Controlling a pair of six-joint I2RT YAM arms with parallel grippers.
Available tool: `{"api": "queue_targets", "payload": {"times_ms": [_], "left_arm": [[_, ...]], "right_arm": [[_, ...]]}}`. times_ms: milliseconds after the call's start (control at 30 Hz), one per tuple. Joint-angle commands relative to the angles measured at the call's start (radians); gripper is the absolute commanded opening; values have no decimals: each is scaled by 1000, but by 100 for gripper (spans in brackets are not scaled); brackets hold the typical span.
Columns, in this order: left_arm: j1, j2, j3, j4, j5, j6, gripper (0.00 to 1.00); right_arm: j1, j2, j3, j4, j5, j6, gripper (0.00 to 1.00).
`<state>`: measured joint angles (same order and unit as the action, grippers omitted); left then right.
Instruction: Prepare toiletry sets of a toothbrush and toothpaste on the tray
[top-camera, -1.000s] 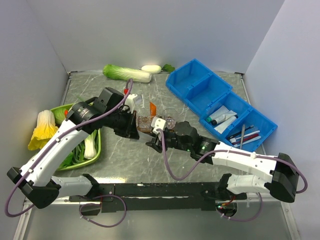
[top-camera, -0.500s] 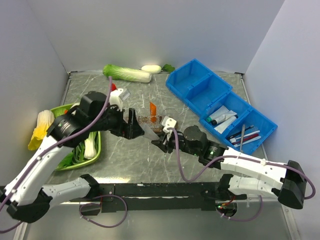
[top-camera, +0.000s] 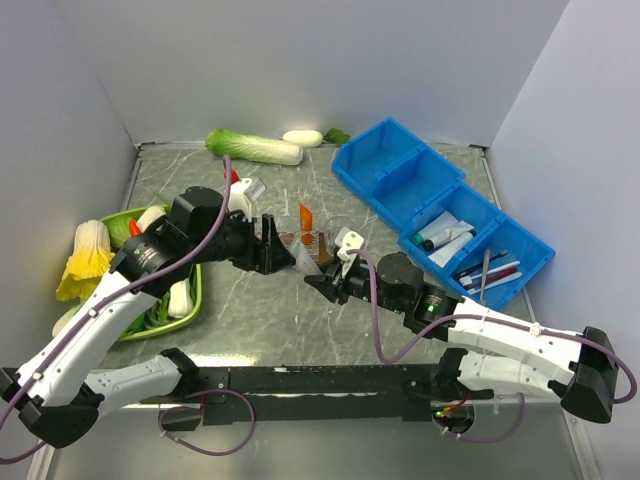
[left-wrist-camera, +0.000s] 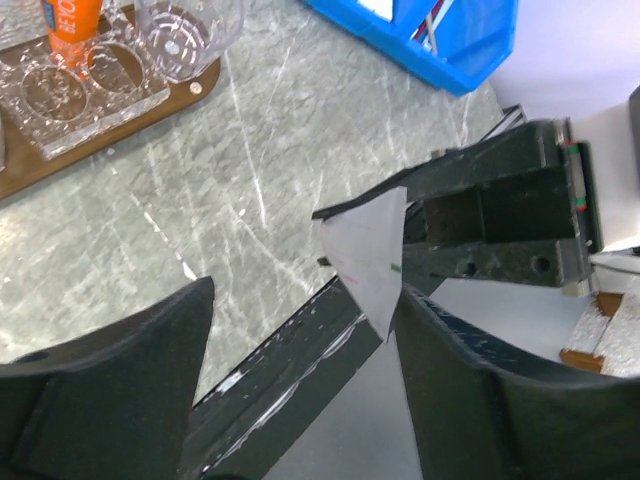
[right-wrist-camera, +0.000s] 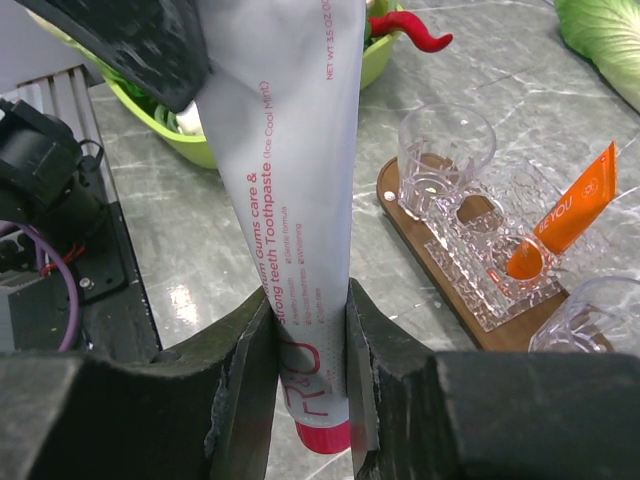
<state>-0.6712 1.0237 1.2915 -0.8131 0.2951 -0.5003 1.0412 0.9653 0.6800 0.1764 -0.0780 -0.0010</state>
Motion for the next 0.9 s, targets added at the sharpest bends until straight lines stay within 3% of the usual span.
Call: {"api": "queue_targets", "payload": {"times_ms": [0, 267, 367, 533, 733, 867], "left_arm": [[-4, -37, -9, 126, -16, -43, 72], [-4, 9, -14, 97, -4, -55, 63], [-4, 13, -24, 120, 10, -61, 55], [-4, 13, -37, 153, 15, -73, 53], [-4, 30, -46, 157, 49, -75, 28], [-4, 36, -54, 166, 70, -75, 1]], "right_arm": [[5, -17, 1, 69, 1, 33, 22], [5, -5, 7, 64, 12, 29, 22], [6, 3, 13, 51, 26, 29, 21], [6, 13, 13, 46, 29, 25, 21], [5, 27, 15, 49, 29, 30, 21], [5, 32, 15, 48, 46, 29, 21]]}}
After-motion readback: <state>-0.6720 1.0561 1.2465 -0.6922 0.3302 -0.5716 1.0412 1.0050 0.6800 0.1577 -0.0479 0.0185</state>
